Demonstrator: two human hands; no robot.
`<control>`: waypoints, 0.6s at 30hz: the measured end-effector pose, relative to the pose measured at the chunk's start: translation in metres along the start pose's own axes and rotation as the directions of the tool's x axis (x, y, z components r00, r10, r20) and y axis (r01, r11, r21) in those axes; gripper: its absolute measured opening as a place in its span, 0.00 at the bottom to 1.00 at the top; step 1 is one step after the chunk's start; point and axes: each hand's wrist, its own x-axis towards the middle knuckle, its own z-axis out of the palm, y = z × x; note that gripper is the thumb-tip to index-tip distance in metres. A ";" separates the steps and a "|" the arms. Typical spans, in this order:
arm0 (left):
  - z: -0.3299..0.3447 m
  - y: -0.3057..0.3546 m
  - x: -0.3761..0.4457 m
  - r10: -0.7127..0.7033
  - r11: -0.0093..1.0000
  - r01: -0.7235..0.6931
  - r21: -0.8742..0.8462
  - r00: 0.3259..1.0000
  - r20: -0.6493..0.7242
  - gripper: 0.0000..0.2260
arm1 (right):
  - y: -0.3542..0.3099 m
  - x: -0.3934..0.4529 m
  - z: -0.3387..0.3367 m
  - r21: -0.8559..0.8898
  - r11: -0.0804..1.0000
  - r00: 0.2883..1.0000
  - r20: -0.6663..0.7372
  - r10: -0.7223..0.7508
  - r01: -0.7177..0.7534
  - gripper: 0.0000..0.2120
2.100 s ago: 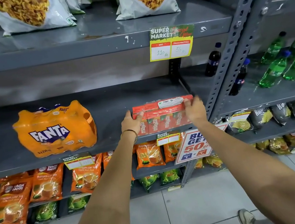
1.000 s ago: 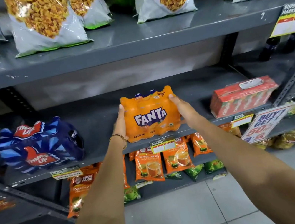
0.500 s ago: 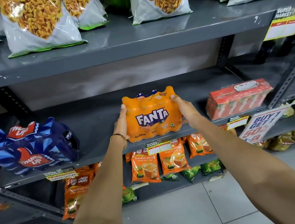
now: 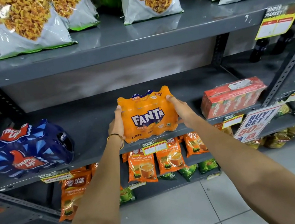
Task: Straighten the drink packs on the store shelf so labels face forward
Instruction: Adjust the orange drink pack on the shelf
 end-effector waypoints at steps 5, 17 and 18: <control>-0.002 -0.003 -0.003 0.004 1.000 -0.004 -0.002 1.000 -0.022 0.30 | 0.000 -0.002 0.002 -0.010 1.000 1.000 0.014 0.006 -0.006 0.33; -0.003 -0.004 -0.001 0.000 1.000 0.000 -0.016 1.000 -0.009 0.30 | 0.000 -0.007 0.004 0.009 1.000 1.000 0.030 0.007 -0.008 0.34; -0.003 -0.004 -0.001 -0.001 1.000 0.001 -0.019 1.000 0.003 0.29 | 0.000 -0.007 0.006 0.012 1.000 1.000 0.021 0.011 -0.012 0.36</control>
